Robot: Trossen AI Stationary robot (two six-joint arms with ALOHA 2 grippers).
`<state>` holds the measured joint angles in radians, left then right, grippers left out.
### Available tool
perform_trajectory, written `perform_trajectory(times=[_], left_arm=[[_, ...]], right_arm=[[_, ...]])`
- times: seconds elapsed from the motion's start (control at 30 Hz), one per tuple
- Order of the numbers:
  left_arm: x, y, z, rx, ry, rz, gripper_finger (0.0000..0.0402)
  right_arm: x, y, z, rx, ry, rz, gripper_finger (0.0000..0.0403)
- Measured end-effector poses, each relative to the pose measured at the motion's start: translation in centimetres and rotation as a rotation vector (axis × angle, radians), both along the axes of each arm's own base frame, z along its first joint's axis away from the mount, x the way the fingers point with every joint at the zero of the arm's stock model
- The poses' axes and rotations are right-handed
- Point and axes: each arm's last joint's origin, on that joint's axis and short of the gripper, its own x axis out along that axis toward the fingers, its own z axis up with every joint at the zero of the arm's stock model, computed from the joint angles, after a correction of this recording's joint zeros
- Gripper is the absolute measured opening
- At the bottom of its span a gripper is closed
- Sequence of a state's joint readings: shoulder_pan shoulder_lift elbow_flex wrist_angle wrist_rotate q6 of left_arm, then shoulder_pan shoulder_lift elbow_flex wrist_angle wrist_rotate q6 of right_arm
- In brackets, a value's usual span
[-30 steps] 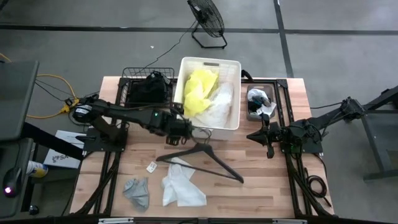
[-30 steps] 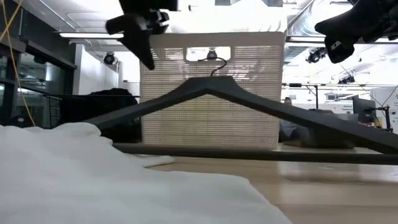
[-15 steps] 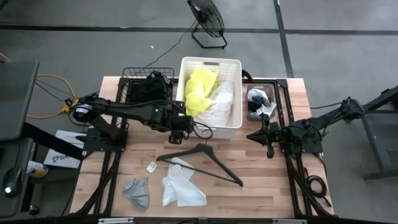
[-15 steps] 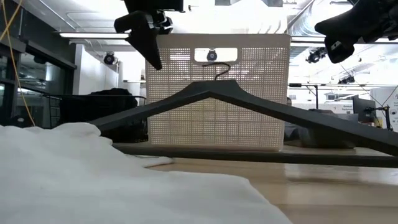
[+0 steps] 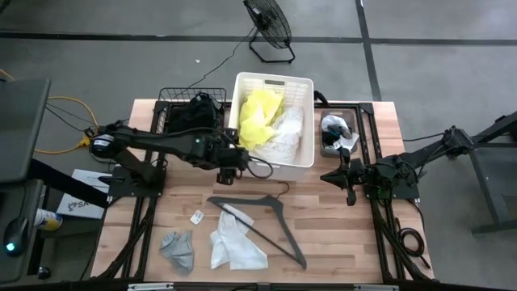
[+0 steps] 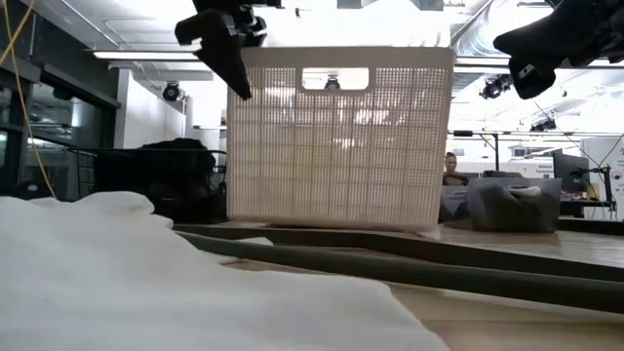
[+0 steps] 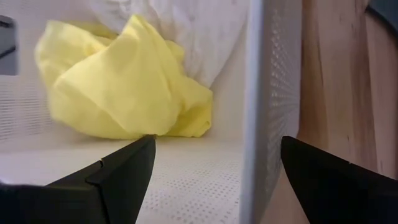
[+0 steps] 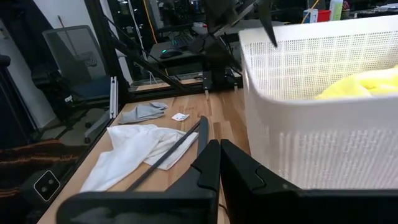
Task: Pick & Place Cloths
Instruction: Adjust the white bin, then put the white underwear into the wire basket
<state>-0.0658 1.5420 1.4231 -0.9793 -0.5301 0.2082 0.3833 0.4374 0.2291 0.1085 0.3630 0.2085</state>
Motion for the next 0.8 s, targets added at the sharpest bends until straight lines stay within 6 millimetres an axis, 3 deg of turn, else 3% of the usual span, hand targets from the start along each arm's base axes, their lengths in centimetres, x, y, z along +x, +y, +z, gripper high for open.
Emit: perform_trajectory(times=[0.4,0.53,0.63,0.8], left_arm=[[-4.5,0.0,5.2,-0.160,-0.229,-0.024,0.0335],[-5.2,-0.1,5.7,-0.198,-0.244,-0.038,0.0335],[-5.9,-0.5,5.9,-0.348,-0.237,-0.118,0.0335],[-6.8,-2.7,5.6,-0.539,-0.139,-0.231,0.0335]], right_arm=[[0.0,0.0,0.0,0.000,0.000,0.000,0.0002],[0.0,0.0,0.0,0.000,0.000,0.000,0.0002],[0.0,0.0,0.0,-0.001,0.002,0.000,0.0002],[0.0,0.0,0.0,0.000,0.001,0.000,0.0002]])
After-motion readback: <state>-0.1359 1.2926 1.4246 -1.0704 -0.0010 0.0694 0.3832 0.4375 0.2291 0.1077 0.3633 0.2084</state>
